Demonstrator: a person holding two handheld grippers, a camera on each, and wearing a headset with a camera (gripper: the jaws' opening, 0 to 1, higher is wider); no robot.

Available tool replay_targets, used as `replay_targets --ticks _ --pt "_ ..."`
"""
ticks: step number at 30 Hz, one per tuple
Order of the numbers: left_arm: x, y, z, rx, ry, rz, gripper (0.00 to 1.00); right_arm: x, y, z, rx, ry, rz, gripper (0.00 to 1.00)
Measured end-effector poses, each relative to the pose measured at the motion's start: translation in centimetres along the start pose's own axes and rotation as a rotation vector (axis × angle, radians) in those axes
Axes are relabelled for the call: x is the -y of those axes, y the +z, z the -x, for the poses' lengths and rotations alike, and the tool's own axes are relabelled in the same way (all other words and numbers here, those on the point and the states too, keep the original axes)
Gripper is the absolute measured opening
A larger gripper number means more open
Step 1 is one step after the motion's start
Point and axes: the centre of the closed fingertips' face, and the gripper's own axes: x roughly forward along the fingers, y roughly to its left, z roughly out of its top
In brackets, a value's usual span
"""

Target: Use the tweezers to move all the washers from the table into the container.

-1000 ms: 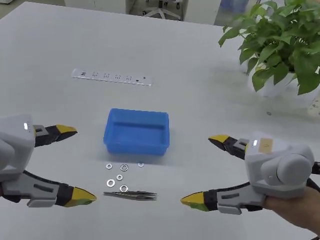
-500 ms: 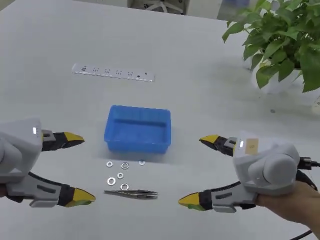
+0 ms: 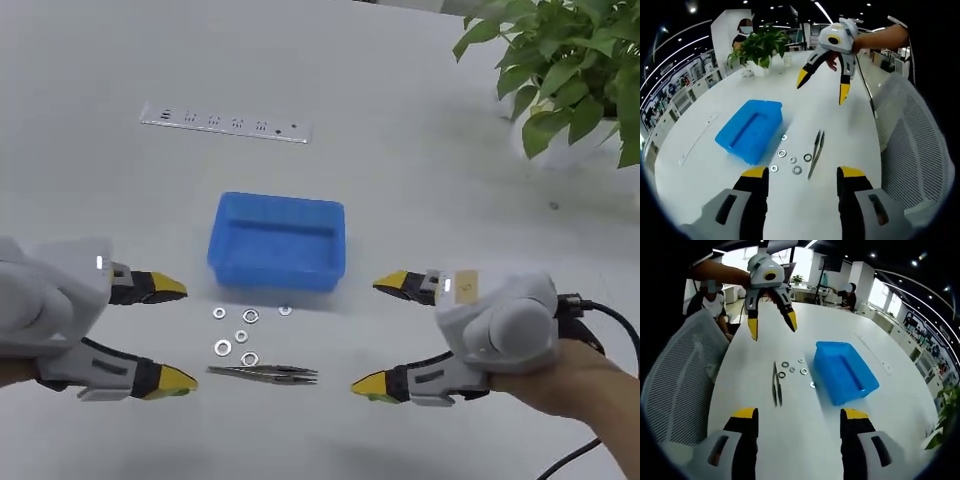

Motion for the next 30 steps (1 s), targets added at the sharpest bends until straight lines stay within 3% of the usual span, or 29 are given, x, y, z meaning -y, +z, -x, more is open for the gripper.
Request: replay_targets --ticks 8,18,30 --pt "0.9 -1.2 -1.2 -0.05 -0.063 -0.041 0.45 -0.8 -0.1 -1.6 -0.019 0.07 0.046 0.58" --pt "1.2 -2.5 -2.4 -0.107 -0.112 -0.079 0.31 -1.8 -0.2 -3.2 -0.035 0.141 0.086 0.44" --pt "1.5 -3.3 -3.9 -0.134 -0.169 -0.084 0.24 -3.2 -0.6 -5.0 -0.052 0.212 0.089 0.33"
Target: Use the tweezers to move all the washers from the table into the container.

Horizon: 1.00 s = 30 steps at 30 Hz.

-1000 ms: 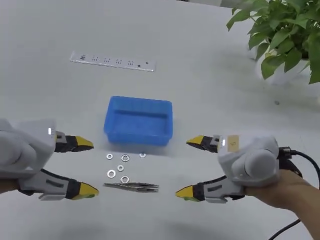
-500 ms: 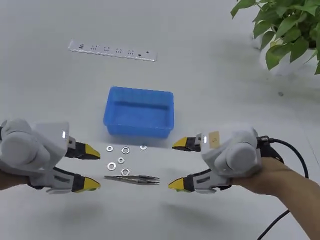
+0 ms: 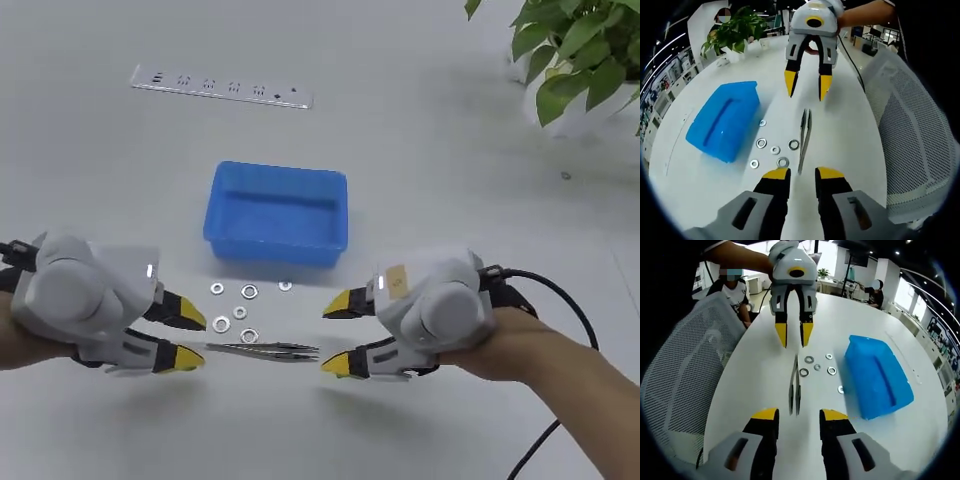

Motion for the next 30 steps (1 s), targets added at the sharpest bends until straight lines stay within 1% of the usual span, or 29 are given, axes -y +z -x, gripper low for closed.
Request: replay_targets --ticks 8,14,19,23,24,26,28,30 --pt "0.0 -0.7 -0.9 -0.024 -0.028 0.001 0.22 -0.5 0.0 -1.6 -0.017 0.035 0.014 0.27" --pt "-0.3 -0.6 -1.2 -0.02 -0.038 -0.007 0.19 -0.6 0.0 -2.3 -0.024 0.05 0.019 0.23" --pt "-0.2 -0.6 -1.6 -0.02 -0.055 -0.02 0.15 -0.6 0.0 -2.9 -0.028 0.058 0.02 0.2" --pt "-0.3 -0.8 -2.0 -0.025 -0.066 -0.016 0.14 -0.6 0.1 -3.3 -0.03 0.062 0.015 0.18" --pt "-0.3 -0.7 -2.1 -0.015 -0.071 -0.019 0.14 -0.6 0.1 -3.4 -0.028 0.066 0.014 0.18" --pt "-0.6 -0.6 -2.1 -0.014 -0.07 -0.007 0.12 -0.7 0.1 -3.6 -0.031 0.071 0.015 0.17" --pt "-0.6 -0.5 -2.2 -0.01 -0.073 -0.008 0.1 -0.8 0.1 -3.8 -0.034 0.074 0.016 0.15" --pt "-0.6 -0.5 -2.2 -0.014 -0.079 -0.009 0.07 -0.8 0.1 -3.7 -0.031 0.072 0.009 0.14"
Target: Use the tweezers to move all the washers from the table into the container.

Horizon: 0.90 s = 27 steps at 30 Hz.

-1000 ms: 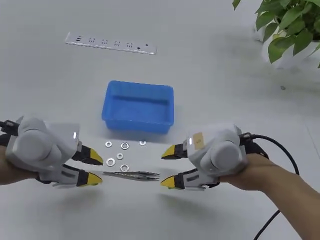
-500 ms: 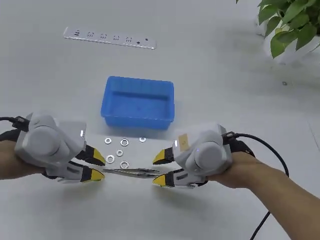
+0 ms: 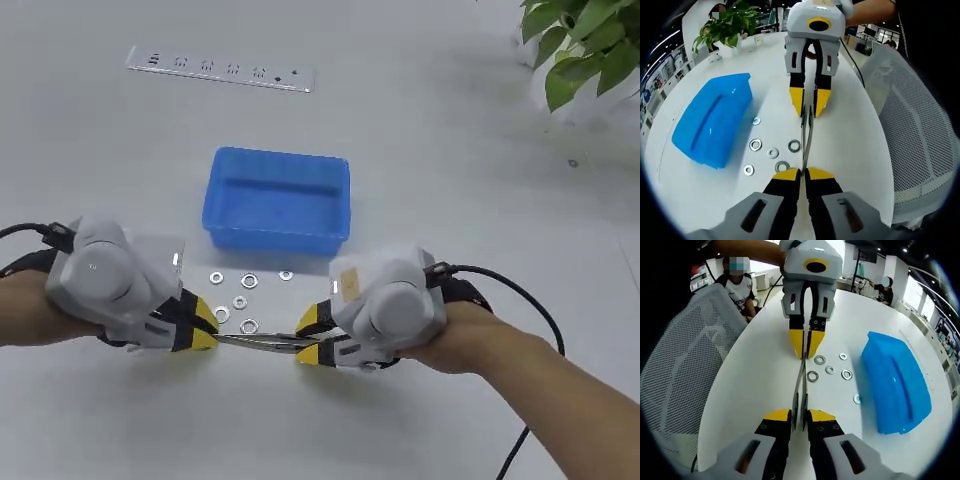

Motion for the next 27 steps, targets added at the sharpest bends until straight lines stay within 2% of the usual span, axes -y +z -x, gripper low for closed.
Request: replay_targets --ticks 11,27 --pt "0.7 0.4 0.2 -0.008 -0.019 -0.035 0.06 0.0 0.0 0.0 -0.001 -0.004 0.002 0.12" --pt "1.5 3.5 2.7 0.003 0.009 -0.089 0.05 -0.4 0.5 0.2 -0.003 0.003 0.014 0.13"
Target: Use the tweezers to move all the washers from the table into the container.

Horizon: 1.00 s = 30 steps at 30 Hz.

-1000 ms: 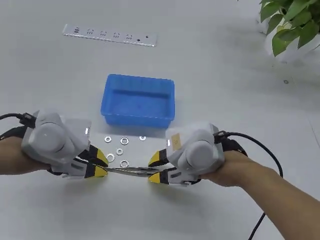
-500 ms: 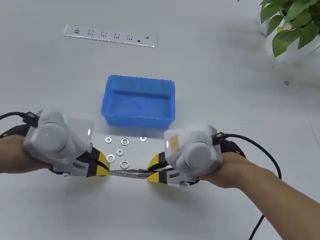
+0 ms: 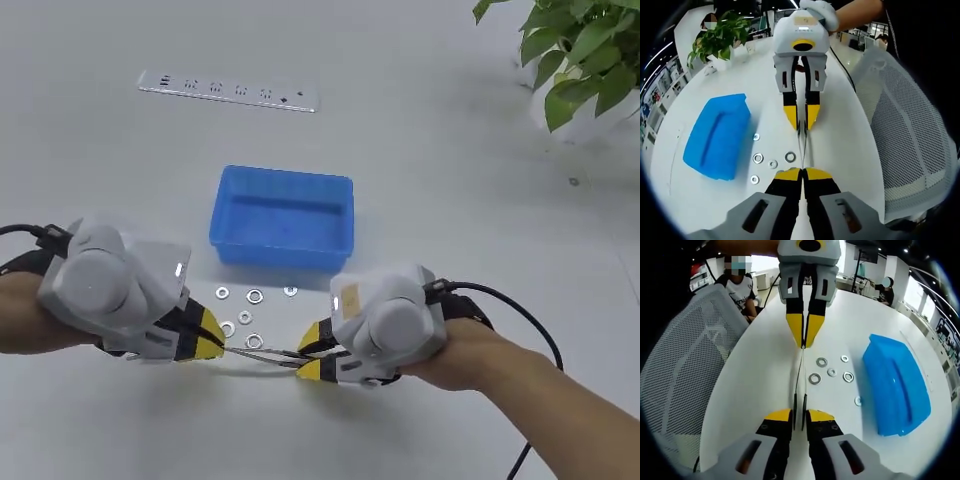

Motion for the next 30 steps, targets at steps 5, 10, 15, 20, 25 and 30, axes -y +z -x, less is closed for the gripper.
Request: replay_targets --ticks 5,10,15,20,25,30 --pt "0.0 1.0 0.6 0.003 0.008 -0.01 0.05 -0.1 0.3 -0.1 0.006 0.001 0.004 0.14" --pt "0.0 1.9 1.0 0.01 0.013 -0.021 0.05 -0.1 0.6 -0.3 0.013 -0.004 0.002 0.13" --pt "0.1 2.9 1.5 0.023 0.021 -0.034 0.05 -0.2 0.9 -0.3 0.022 -0.007 0.002 0.12" --pt "0.2 3.8 2.1 0.042 0.03 -0.042 0.05 -0.2 1.4 -0.1 0.036 -0.017 0.001 0.12" --pt "0.4 5.0 2.8 0.061 0.038 -0.055 0.05 -0.2 2.1 0.0 0.055 -0.027 0.001 0.12" --pt "0.8 6.2 3.2 0.076 0.037 -0.071 0.05 -0.3 2.8 -0.1 0.071 -0.028 0.0 0.12"
